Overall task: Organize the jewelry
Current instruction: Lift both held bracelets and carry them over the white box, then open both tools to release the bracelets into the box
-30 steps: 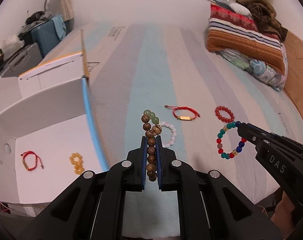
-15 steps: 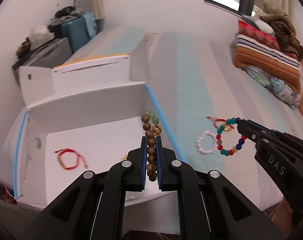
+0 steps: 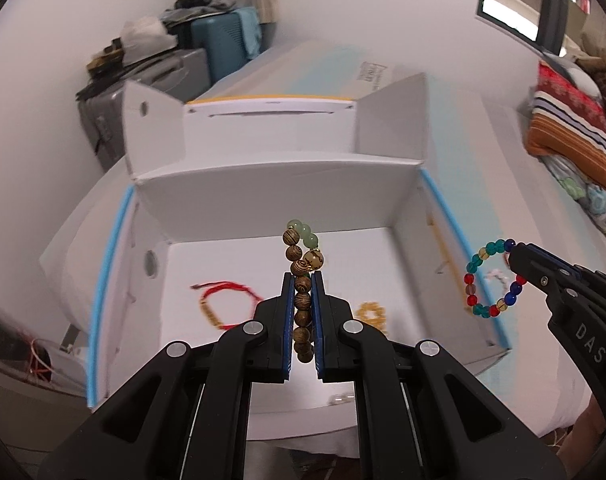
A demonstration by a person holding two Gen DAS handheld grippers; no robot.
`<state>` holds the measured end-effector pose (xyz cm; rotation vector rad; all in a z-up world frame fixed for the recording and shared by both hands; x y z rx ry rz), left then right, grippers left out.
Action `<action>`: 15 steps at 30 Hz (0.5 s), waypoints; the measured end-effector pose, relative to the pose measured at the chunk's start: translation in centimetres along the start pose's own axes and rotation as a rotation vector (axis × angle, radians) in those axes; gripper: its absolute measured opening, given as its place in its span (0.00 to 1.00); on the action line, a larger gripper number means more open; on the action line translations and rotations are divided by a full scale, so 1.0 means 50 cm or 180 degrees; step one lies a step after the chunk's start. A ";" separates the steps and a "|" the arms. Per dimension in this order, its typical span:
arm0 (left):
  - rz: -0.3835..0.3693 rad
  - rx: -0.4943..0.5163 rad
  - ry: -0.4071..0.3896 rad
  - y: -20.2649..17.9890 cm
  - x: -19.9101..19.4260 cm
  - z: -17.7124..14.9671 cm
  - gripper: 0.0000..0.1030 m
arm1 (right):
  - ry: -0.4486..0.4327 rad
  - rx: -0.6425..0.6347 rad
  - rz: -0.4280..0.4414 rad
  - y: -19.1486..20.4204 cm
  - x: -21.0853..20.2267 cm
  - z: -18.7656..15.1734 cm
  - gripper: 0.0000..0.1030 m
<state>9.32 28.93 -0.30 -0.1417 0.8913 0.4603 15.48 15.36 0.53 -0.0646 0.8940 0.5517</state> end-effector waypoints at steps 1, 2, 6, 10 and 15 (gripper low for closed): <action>0.0018 -0.0025 0.0026 0.014 0.007 -0.003 0.07 | 0.0018 -0.0018 0.0011 0.013 0.009 -0.002 0.09; 0.0033 -0.0038 0.0045 0.024 0.014 -0.005 0.07 | 0.0038 -0.0039 0.0021 0.022 0.018 -0.004 0.09; 0.0103 -0.0081 0.0158 0.060 0.048 -0.021 0.07 | 0.0122 -0.0079 0.0033 0.049 0.052 -0.016 0.09; 0.0149 -0.0103 0.0289 0.085 0.087 -0.039 0.07 | 0.0222 -0.0105 0.0018 0.066 0.091 -0.031 0.09; 0.0143 -0.0116 0.0379 0.098 0.123 -0.055 0.07 | 0.0401 -0.0117 -0.0035 0.073 0.144 -0.051 0.09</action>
Point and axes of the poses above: each gripper's, at about its wrist camera, not at the fingertips, and x roughly the way its jaws point, y to its left, z to its top, the point moved 8 cm from there along x, roughly the way its jaws point, and after that the axes turned 7 degrees about z, right-handed, at the moved point
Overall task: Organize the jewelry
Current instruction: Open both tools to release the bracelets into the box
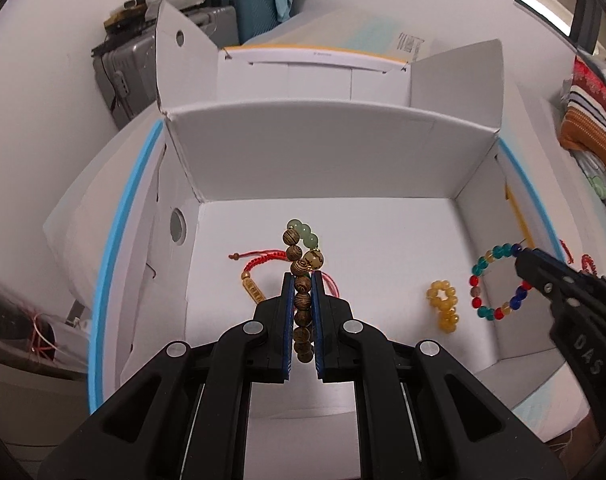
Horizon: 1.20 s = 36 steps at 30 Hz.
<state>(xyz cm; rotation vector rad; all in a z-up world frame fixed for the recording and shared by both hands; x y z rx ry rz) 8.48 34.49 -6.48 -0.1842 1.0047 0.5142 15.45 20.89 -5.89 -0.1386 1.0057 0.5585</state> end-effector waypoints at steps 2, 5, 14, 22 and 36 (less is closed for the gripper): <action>0.0003 0.0007 0.0035 0.000 0.012 -0.003 0.07 | 0.0080 -0.0005 -0.0023 0.000 0.022 -0.006 0.09; 0.0008 0.0012 0.0080 0.004 0.030 -0.007 0.07 | 0.0206 -0.0005 -0.0043 -0.001 0.055 -0.019 0.09; 0.0062 0.0067 0.0129 0.007 0.044 -0.011 0.08 | 0.0402 0.0014 -0.0069 0.004 0.109 -0.043 0.09; -0.0009 0.0044 -0.0026 0.003 0.016 -0.005 0.38 | 0.0296 -0.0061 -0.0102 0.015 0.078 -0.035 0.11; 0.0004 0.0080 -0.0540 -0.040 -0.105 0.013 0.87 | -0.0405 -0.0015 -0.0222 -0.055 -0.109 -0.005 0.79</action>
Point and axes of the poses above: each gripper's, at about its wrist camera, not at the fingertips, and x roughly the way its jaws point, y to its left, z to its top, the point moved 8 cm from there along x, roughly the way its jaws point, and after that the axes turned 7 degrees about z, right-handed, at the moved point
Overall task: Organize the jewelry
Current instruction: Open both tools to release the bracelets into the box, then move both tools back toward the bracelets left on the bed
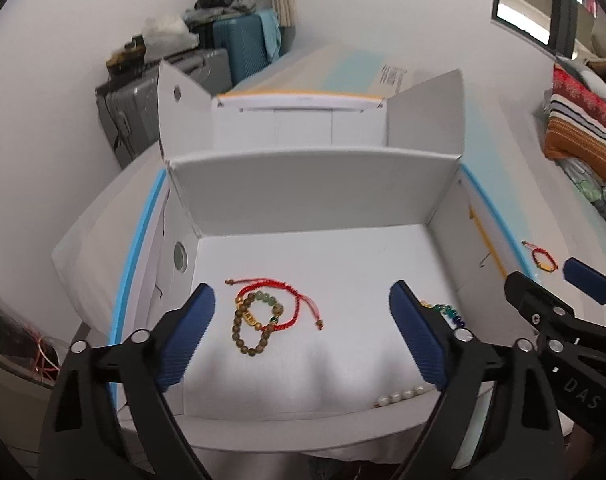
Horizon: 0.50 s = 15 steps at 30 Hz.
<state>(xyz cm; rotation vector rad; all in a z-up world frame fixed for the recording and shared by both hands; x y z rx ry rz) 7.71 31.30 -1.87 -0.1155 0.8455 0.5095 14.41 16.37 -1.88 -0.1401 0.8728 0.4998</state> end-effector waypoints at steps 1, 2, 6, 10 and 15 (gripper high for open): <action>-0.0014 0.0000 -0.0028 -0.007 -0.008 0.002 0.90 | -0.0026 0.0011 -0.0019 -0.009 -0.009 -0.001 0.80; -0.0032 -0.0005 -0.0045 -0.013 -0.015 0.005 0.92 | -0.0059 0.0037 -0.0043 -0.019 -0.021 0.000 0.83; -0.0113 0.0055 -0.0121 -0.058 -0.046 0.013 0.95 | -0.0194 0.0144 -0.0116 -0.075 -0.070 0.001 0.91; -0.0146 0.0127 -0.0160 -0.105 -0.067 0.014 0.95 | -0.0269 0.0185 -0.0204 -0.126 -0.108 -0.003 0.92; -0.0238 0.0215 -0.0199 -0.175 -0.094 0.017 0.95 | -0.0364 0.0344 -0.0351 -0.222 -0.154 -0.010 0.93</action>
Point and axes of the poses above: each gripper's, at about its wrist camera, not at the fingertips, and x roughly the way its jaws point, y to its left, z to its top, the point moved 8 cm from there along x, roughly the way its jaws point, and after that the axes turned 7 degrees about z, right-handed, at the moved point
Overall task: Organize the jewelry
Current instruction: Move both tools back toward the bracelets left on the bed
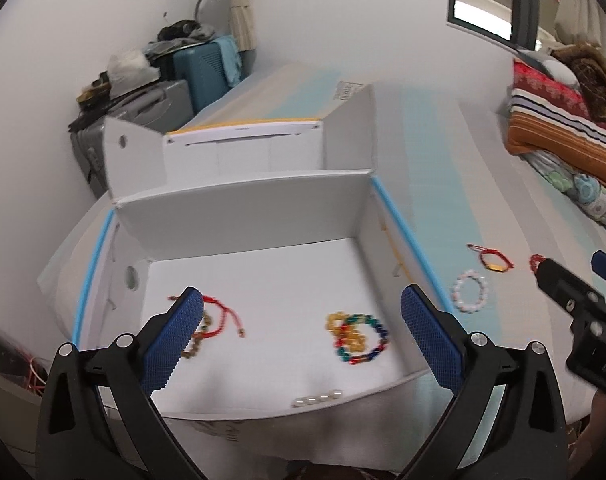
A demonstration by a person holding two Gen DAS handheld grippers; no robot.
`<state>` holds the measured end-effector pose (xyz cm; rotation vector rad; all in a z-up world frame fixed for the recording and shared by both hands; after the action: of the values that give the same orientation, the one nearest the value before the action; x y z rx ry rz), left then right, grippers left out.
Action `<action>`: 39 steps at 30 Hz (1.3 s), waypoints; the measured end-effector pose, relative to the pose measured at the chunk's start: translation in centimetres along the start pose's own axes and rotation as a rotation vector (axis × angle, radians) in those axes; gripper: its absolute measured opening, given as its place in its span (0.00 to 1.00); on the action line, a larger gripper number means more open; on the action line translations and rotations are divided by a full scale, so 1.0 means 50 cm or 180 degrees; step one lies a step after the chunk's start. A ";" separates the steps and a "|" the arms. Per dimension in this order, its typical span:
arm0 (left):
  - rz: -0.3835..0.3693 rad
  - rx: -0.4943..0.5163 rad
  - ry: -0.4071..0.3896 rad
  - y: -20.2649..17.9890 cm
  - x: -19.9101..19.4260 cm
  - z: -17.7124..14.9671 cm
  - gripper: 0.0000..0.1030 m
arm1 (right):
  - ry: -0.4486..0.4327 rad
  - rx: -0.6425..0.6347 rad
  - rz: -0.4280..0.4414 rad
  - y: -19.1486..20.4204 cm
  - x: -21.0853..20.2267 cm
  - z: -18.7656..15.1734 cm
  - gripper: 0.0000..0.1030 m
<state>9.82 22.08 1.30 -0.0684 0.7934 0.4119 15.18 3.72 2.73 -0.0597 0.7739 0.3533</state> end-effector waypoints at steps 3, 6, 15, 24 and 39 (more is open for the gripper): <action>-0.0063 0.0065 -0.0032 -0.047 -0.010 0.005 0.95 | -0.0010 0.0148 -0.0051 -0.071 -0.014 0.000 0.93; -0.0156 0.0118 -0.0044 -0.098 -0.019 0.007 0.95 | -0.0029 0.0238 -0.0109 -0.128 -0.025 -0.002 0.93; -0.0416 0.0310 -0.0054 -0.250 -0.024 0.006 0.94 | -0.0016 0.0446 -0.0284 -0.284 -0.029 -0.024 0.93; -0.0460 0.0566 0.0077 -0.403 0.032 0.000 0.94 | 0.0092 0.0617 -0.0412 -0.413 0.017 -0.039 0.93; -0.0429 0.0558 0.0471 -0.513 0.235 -0.031 0.94 | 0.0411 0.0900 -0.0400 -0.559 0.226 -0.047 0.93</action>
<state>25.97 2.11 -10.47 0.0115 0.9622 0.2100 30.41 -19.70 -8.91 0.1353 0.9369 0.1193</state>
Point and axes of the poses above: each gripper's, at about its wrist camera, not at the fingertips, and x roughly the way its jaws point, y to its left, z to its top, the point moved 8 cm from there along x, roughly the way its jaws point, and after that the axes turned 7 degrees about z, right-handed, at the moved point
